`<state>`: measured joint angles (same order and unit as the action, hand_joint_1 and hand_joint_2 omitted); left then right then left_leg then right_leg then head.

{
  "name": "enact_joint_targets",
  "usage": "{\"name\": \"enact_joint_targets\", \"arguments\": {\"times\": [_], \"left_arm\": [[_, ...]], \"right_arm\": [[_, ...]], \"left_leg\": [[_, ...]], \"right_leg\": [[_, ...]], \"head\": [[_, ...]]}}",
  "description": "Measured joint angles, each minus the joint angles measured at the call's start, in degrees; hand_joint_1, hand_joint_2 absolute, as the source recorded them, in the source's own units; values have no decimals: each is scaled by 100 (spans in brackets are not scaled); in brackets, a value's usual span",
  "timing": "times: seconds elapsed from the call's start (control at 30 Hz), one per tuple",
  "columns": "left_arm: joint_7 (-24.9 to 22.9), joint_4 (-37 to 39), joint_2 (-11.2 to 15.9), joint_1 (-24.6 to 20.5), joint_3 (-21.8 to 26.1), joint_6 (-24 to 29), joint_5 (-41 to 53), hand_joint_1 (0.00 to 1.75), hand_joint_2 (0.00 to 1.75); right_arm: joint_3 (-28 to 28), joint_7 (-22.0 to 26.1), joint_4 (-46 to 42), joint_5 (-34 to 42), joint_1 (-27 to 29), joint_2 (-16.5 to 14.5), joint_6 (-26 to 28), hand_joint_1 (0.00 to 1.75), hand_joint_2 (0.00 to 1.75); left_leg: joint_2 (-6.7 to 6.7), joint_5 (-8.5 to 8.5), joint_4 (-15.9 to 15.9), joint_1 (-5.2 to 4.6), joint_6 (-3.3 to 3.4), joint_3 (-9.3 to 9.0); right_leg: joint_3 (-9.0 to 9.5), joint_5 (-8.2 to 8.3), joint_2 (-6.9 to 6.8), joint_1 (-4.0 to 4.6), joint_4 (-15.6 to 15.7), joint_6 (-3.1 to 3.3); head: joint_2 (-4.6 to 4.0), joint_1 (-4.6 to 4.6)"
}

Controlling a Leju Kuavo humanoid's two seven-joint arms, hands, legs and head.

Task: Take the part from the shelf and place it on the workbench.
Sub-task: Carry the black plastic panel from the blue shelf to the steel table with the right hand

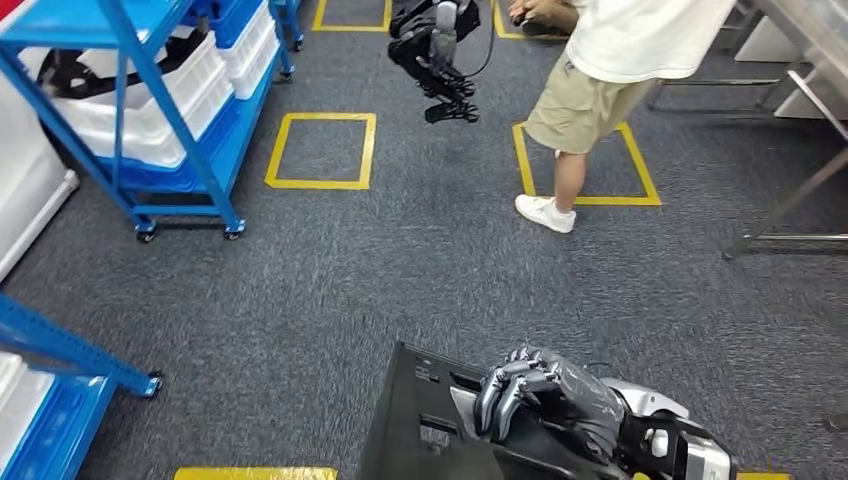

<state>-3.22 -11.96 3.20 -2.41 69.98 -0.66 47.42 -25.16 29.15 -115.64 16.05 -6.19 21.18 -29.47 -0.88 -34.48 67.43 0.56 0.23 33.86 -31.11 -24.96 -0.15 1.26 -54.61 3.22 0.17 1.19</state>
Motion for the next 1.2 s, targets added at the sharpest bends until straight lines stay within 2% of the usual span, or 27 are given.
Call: {"name": "enact_joint_targets", "arguments": {"times": [0.03,0.07,0.1,0.13,0.2,0.27,0.33,0.37,0.43,0.5,0.53,0.57,0.6,0.63,0.7,0.73,0.77,0.8,0.87,0.93,1.0,1.03,1.07,1.1,1.13,1.17,1.2], "left_arm": [[-8,0,3,15,-2,7,9,0,0],[-22,0,5,26,-6,20,34,0,0],[-45,0,9,31,-16,49,84,0,0],[-82,0,16,32,-39,97,164,0,0],[-161,0,34,36,-117,212,362,0,0],[-207,0,62,39,-205,291,509,0,0],[-211,0,98,31,-271,331,584,0,0],[-208,-1,115,19,-292,344,607,0,0],[-197,-3,140,9,-313,360,638,0,0],[-179,-4,156,27,-322,365,648,0,0],[-167,-4,158,39,-327,367,650,0,0],[-151,-4,160,45,-332,368,651,0,0],[-131,-4,161,45,-335,370,652,0,0],[-107,-4,162,41,-337,370,652,0,0],[-49,-4,162,35,-338,367,652,0,0],[-24,-4,161,36,-338,363,652,0,0],[-7,-4,160,38,-338,359,651,0,0],[0,-4,157,39,-338,355,650,0,0],[9,-4,151,25,-337,346,648,0,0],[26,-4,144,11,-338,337,649,0,0],[38,-3,148,29,-338,332,651,0,0],[39,-3,151,48,-338,332,652,0,0],[40,-3,155,66,-338,331,652,0,0],[43,-3,156,77,-338,330,652,0,0],[47,-3,156,80,-338,329,652,0,0],[52,-4,156,77,-338,328,652,0,0],[59,-4,159,73,-338,328,652,0,0]], "right_arm": [[-1,-1,12,1,1,-5,-5,169,175],[-1,-2,22,5,3,-11,-11,169,175],[-2,-3,32,12,4,-15,-17,169,175],[-2,-7,40,24,5,-18,-23,169,175],[-1,-13,55,51,3,-21,-40,169,175],[0,-16,73,66,2,-23,-57,169,175],[0,-15,89,69,11,-23,-65,169,175],[1,-14,92,69,19,-23,-67,169,175],[2,-13,95,70,16,-23,-72,169,175],[4,-12,105,71,12,-25,-74,169,175],[4,-12,115,71,19,-26,-74,169,175],[4,-12,126,72,28,-26,-74,169,175],[4,-12,134,72,35,-26,-74,169,175],[5,-12,140,72,39,-26,-73,169,175],[14,-12,141,73,35,-26,-72,169,175],[20,-12,140,73,31,-27,-70,169,175],[28,-11,139,74,27,-28,-69,169,175],[37,-11,138,74,28,-28,-68,169,175],[54,-11,135,74,41,-30,-67,169,175],[67,-8,132,76,38,-33,-65,169,175],[72,-6,137,77,34,-37,-63,169,175],[72,-8,144,74,41,-40,-63,169,175],[72,-10,151,72,52,-44,-64,169,175],[72,-12,156,69,60,-48,-64,169,175],[72,-12,161,68,66,-50,-64,169,175],[72,-12,163,68,68,-52,-63,169,175],[72,-11,163,68,68,-55,-61,169,175]], "left_leg": [[40,-105,349,5,-17,194],[53,-98,527,11,-34,316],[60,25,486,20,-50,337],[83,240,226,34,-66,250],[288,653,-578,71,-98,-77],[465,787,-1040,83,-65,-279],[399,784,-1104,66,29,-312],[329,798,-1121,64,73,-318],[199,823,-1154,75,143,-327],[69,818,-1156,56,171,-326],[-2,811,-1156,45,174,-326],[-71,802,-1157,38,175,-329],[-137,793,-1160,34,173,-339],[-199,783,-1167,32,169,-358],[-307,756,-1184,28,147,-420],[-352,737,-1192,24,125,-450],[-397,717,-1197,22,99,-476],[-448,700,-1207,25,67,-498],[-532,670,-1212,42,1,-536],[-365,498,-964,54,-43,-453],[-74,132,-269,58,-58,-126],[0,-29,125,59,-61,79],[35,-97,405,59,-67,242],[51,-44,491,60,-71,324],[68,125,348,61,-71,296],[115,364,23,61,-66,178],[254,594,-390,62,-52,20]], "right_leg": [[-5,-12,71,-2,-22,5],[-6,-27,147,-8,-47,1],[-1,-46,224,-18,-73,-14],[14,-69,300,-35,-97,-35],[36,-123,438,-61,-150,-100],[23,-150,566,-80,-169,-177],[-9,-137,689,-103,-157,-254],[-25,-146,679,-111,-179,-286],[-167,-331,452,-114,-473,-340],[-541,-713,155,-131,-1216,-396],[-746,-862,92,-147,-1606,-417],[-884,-915,61,-158,-1854,-428],[-910,-850,45,-163,-1876,-428],[-801,-681,23,-161,-1644,-416],[-343,-287,-175,-122,-756,-356],[-155,-174,-273,-91,-393,-320],[-46,-134,-342,-59,-179,-283],[-23,-147,-339,-33,-115,-251],[-5,-115,-205,-30,-73,-182],[42,-47,-90,-58,1,-112],[48,-27,17,-63,4,-57],[37,-31,84,-59,-17,-39],[33,-41,160,-57,-34,-35],[34,-53,241,-58,-51,-40],[47,-65,320,-62,-63,-54],[67,-81,391,-69,-72,-73],[82,-100,454,-82,-85,-96]], "head": [[0,-1],[0,-1],[0,-1],[0,-1],[0,-1],[0,-3],[0,-4],[0,-4],[0,-5],[0,-6],[0,-5],[0,-5],[0,-5],[0,-5],[0,-5],[0,-5],[0,-5],[0,-5],[0,-5],[0,-4],[0,-3],[0,-1],[0,-2],[0,-2],[0,-2],[0,-2],[0,-2]]}}
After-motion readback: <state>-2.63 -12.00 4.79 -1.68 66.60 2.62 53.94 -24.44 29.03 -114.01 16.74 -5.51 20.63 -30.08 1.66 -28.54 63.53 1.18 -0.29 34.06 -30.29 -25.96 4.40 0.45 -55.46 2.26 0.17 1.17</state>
